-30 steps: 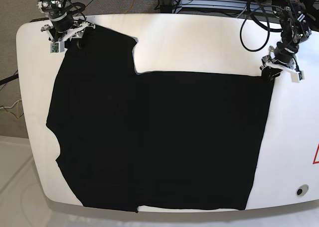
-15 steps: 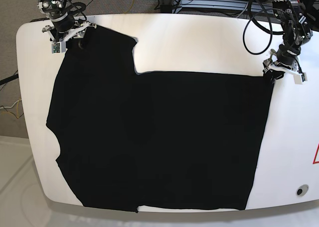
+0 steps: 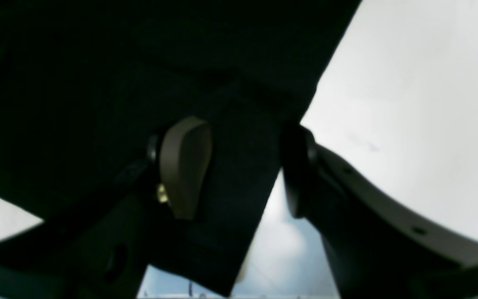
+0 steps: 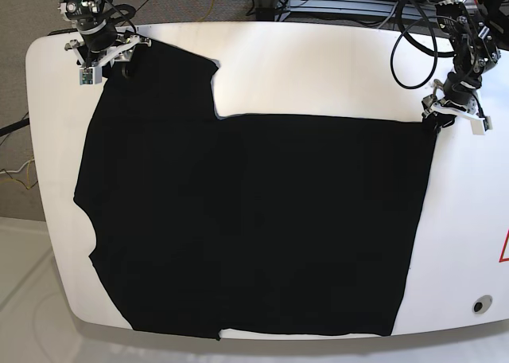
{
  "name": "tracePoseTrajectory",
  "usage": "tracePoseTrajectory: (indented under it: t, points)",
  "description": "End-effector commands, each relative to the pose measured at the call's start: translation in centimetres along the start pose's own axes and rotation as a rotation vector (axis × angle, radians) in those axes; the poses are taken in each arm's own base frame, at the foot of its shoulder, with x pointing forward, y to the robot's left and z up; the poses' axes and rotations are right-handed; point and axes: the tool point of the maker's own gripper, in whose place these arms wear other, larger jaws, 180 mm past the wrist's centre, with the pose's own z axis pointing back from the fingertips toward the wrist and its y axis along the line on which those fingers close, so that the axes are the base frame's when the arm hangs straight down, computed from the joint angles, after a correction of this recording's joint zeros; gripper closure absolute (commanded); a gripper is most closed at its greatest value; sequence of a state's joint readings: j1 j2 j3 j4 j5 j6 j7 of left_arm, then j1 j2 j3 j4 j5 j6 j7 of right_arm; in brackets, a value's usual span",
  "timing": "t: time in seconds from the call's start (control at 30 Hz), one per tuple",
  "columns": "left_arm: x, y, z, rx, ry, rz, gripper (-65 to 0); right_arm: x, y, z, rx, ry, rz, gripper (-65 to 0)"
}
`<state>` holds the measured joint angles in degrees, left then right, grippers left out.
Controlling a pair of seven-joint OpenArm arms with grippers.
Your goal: Fold the T-shirt properly
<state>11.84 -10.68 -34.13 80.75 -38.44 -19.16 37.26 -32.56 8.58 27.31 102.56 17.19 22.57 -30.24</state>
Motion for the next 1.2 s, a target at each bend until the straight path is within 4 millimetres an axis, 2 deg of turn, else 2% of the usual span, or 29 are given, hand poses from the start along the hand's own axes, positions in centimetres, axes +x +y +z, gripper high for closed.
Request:
tracePoseTrajectory:
  t: [0.0, 0.17, 0.43, 0.63, 0.7, 0.77, 0.83, 0.87, 0.9, 1.17]
  points:
    - [1.5, -0.5, 0.4, -0.014, -0.048, -0.022, -28.5, 1.0, -0.3, 0.4, -0.002, -0.035, 0.012, -30.8]
    - [1.6, -1.0, 0.3, -0.022, -0.055, -0.028, -28.0, 1.1, -0.2, 0.4, -0.001, -0.036, 0.013, -30.8]
    - [1.4, -0.7, 0.1, -0.016, -0.045, -0.030, -28.6, 1.2, -0.1, 0.3, 0.002, -0.038, 0.014, -30.8]
    - [0.2, -1.1, -0.8, -0.025, 0.001, -0.026, -28.4, 1.3, -0.2, 0.3, 0.000, -0.042, 0.015, -30.6]
    - [-0.2, -1.2, -1.0, -0.029, 0.014, -0.023, -26.4, 1.3, -0.2, 0.2, 0.002, -0.042, 0.015, -30.5]
    - [-0.5, -1.3, -1.2, -0.033, 0.027, -0.020, -21.1, 1.4, -0.1, 0.2, 0.002, -0.043, 0.016, -30.4]
    - [-1.0, -1.3, -1.5, -0.037, 0.045, -0.017, -13.5, 1.4, -0.2, 0.2, 0.001, -0.043, 0.017, -30.4]
    - [-1.4, -1.3, -1.4, -0.036, 0.060, -0.014, -4.1, 1.2, -0.2, 0.2, -0.002, -0.038, 0.016, -30.4]
    - [-1.8, -1.2, -1.3, -0.035, 0.076, -0.011, 0.0, 1.0, -0.3, 0.2, -0.004, -0.032, 0.015, -30.5]
    - [-1.5, -1.4, -1.3, -0.039, 0.065, -0.016, 0.0, 1.0, -0.4, 0.3, -0.008, -0.032, 0.016, -30.3]
